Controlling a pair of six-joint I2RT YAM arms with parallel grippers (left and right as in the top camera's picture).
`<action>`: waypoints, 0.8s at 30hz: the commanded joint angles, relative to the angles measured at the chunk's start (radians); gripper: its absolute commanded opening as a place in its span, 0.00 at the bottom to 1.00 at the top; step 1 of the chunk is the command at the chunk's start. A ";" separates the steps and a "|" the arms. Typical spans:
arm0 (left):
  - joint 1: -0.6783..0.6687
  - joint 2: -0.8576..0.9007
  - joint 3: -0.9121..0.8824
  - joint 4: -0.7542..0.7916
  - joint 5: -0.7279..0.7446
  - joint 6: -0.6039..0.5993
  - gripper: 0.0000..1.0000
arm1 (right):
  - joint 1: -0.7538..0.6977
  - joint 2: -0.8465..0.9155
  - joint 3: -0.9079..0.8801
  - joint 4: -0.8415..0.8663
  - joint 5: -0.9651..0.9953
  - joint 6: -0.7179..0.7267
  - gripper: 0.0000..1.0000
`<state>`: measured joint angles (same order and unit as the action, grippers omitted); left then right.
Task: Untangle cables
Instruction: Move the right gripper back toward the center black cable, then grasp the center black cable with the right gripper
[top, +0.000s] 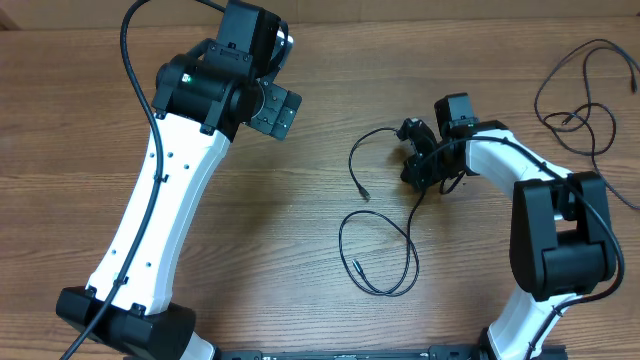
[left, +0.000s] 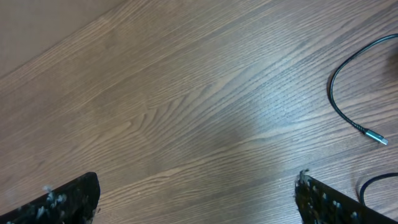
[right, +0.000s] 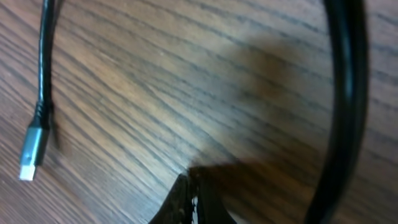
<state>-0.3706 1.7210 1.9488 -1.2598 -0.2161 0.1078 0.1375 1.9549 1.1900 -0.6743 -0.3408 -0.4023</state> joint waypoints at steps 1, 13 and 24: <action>0.006 0.009 -0.003 0.003 0.011 0.004 1.00 | -0.003 -0.024 0.030 -0.019 -0.001 0.040 0.04; 0.006 0.009 -0.003 0.019 0.053 0.005 1.00 | -0.005 -0.069 0.272 -0.169 0.032 0.055 0.62; 0.006 0.009 -0.008 0.013 0.053 0.027 1.00 | 0.001 0.055 0.197 -0.077 0.030 0.059 0.19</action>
<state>-0.3706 1.7210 1.9488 -1.2484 -0.1749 0.1120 0.1375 1.9759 1.3987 -0.7509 -0.2886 -0.3424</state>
